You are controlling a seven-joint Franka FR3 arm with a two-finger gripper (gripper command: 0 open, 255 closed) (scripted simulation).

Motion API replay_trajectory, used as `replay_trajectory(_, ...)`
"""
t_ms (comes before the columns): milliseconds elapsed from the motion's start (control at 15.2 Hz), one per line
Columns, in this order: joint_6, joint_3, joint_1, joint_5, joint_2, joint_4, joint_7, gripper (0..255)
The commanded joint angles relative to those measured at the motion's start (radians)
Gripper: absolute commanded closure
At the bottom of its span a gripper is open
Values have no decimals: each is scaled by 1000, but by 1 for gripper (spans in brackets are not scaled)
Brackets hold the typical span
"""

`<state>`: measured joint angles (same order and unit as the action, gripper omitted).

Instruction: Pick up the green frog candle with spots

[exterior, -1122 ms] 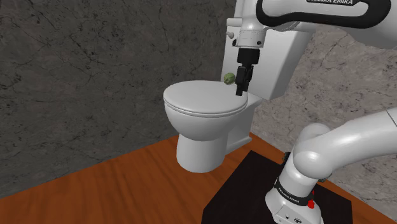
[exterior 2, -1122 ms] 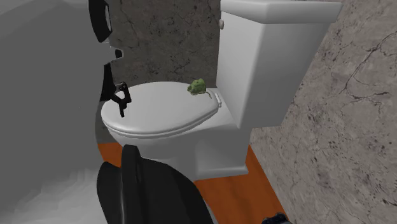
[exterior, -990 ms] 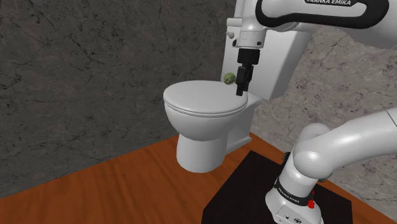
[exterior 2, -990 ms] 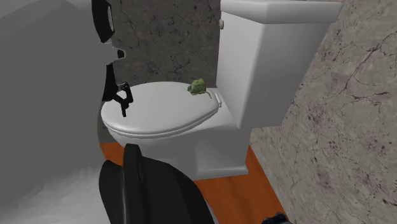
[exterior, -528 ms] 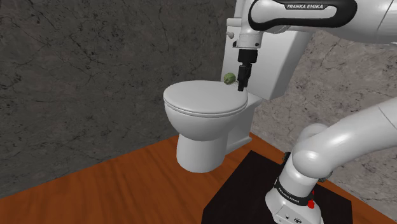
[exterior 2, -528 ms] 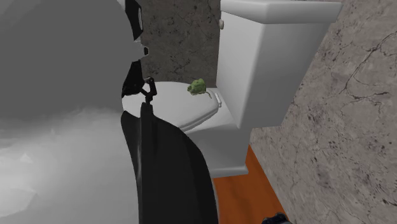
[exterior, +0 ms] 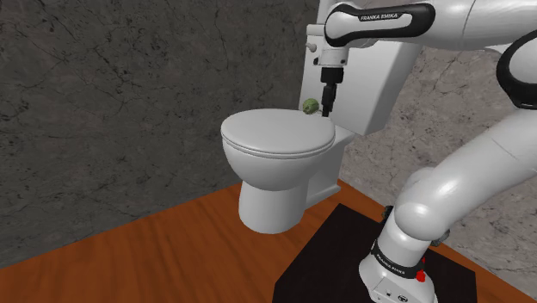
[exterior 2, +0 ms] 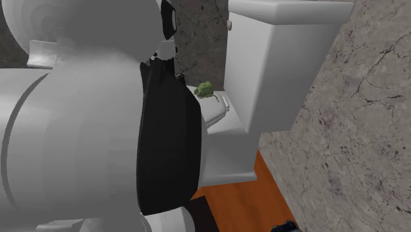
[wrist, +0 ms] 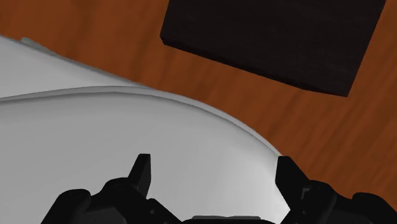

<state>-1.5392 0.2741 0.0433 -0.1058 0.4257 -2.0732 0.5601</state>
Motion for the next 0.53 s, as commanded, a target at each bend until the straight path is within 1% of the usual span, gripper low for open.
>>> replay_trajectory(0,-19,36,6,-13,-61,43,59,0)
replay_trajectory(264,-40,98,17,-16,-191,153,167,0)
replay_trajectory(462,-49,140,31,-2,-298,250,251,0)
